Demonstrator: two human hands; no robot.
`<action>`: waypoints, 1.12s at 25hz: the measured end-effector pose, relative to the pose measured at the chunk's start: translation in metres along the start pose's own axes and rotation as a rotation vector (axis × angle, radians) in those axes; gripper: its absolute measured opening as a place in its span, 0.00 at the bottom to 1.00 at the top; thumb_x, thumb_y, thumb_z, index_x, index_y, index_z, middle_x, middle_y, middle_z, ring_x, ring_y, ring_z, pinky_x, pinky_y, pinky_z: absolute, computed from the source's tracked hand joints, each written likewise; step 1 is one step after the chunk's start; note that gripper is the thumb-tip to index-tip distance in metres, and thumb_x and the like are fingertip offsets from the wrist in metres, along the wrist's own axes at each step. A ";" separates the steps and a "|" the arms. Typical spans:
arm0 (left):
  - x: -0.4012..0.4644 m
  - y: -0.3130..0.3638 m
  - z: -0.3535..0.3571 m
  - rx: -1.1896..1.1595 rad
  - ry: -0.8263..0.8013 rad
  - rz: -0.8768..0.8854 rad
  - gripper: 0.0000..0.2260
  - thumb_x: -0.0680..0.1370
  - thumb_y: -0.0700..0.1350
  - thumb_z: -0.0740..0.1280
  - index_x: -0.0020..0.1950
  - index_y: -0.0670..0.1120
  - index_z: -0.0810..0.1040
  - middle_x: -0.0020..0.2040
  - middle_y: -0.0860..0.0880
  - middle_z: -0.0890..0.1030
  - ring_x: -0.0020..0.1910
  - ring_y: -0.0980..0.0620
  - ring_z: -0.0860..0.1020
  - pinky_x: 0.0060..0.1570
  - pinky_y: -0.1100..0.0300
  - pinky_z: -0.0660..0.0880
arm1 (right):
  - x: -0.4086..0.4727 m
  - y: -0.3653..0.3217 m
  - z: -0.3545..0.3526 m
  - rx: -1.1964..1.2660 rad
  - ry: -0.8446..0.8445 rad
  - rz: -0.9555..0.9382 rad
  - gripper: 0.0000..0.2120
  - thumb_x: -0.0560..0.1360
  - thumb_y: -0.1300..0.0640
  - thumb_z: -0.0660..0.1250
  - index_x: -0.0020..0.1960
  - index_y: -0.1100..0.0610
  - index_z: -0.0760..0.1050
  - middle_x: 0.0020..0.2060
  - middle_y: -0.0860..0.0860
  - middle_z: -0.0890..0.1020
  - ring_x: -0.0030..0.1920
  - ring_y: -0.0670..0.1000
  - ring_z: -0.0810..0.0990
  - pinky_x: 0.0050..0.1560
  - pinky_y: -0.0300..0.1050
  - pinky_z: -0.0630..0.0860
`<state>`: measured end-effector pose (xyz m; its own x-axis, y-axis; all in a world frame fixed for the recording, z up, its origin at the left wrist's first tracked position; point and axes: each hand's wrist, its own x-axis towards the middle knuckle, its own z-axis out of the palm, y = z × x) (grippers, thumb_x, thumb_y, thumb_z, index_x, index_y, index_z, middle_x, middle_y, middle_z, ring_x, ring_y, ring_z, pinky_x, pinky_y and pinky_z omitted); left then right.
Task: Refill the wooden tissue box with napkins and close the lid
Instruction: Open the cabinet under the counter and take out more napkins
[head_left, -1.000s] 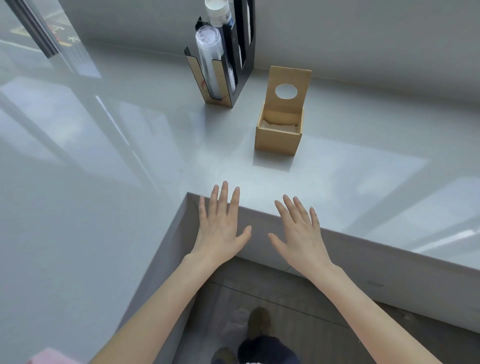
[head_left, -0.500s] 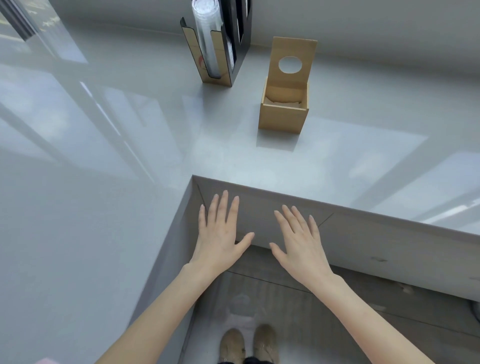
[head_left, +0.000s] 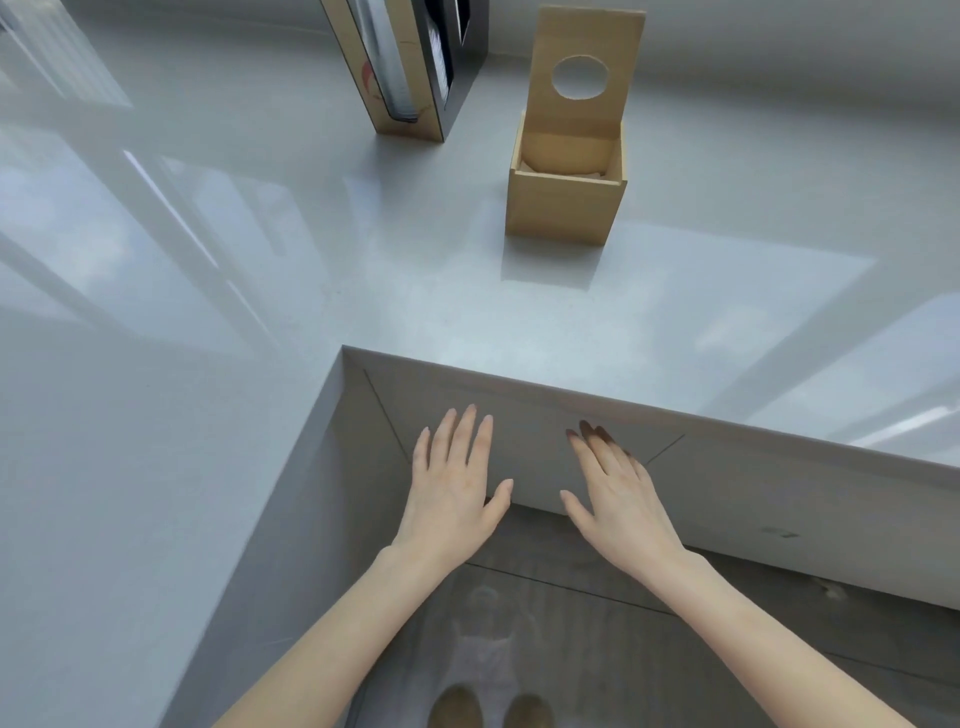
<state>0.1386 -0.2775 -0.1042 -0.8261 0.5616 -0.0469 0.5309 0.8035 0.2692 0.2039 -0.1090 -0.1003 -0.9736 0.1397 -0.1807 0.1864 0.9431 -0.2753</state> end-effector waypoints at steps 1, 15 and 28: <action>0.006 0.001 0.009 -0.008 0.006 0.010 0.28 0.78 0.54 0.54 0.74 0.44 0.51 0.77 0.44 0.51 0.75 0.46 0.48 0.73 0.48 0.45 | 0.004 0.005 0.006 -0.016 0.013 -0.007 0.29 0.77 0.51 0.57 0.74 0.55 0.50 0.76 0.51 0.52 0.76 0.50 0.50 0.73 0.47 0.51; 0.065 0.013 0.068 0.108 0.229 0.087 0.28 0.62 0.45 0.74 0.60 0.37 0.75 0.57 0.39 0.80 0.57 0.35 0.77 0.57 0.38 0.71 | 0.052 0.026 0.063 -0.264 0.441 0.019 0.33 0.56 0.64 0.76 0.60 0.65 0.75 0.53 0.62 0.81 0.55 0.62 0.80 0.58 0.61 0.74; 0.024 0.023 0.049 -0.045 0.181 -0.068 0.19 0.69 0.44 0.69 0.57 0.37 0.75 0.58 0.37 0.77 0.55 0.37 0.75 0.51 0.47 0.75 | -0.015 -0.020 0.064 -0.159 0.415 0.015 0.29 0.59 0.69 0.71 0.61 0.67 0.74 0.56 0.62 0.80 0.58 0.59 0.79 0.60 0.57 0.75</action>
<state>0.1402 -0.2363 -0.1465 -0.8824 0.4584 0.1060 0.4670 0.8264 0.3147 0.2227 -0.1494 -0.1522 -0.9474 0.2326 0.2200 0.2101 0.9702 -0.1208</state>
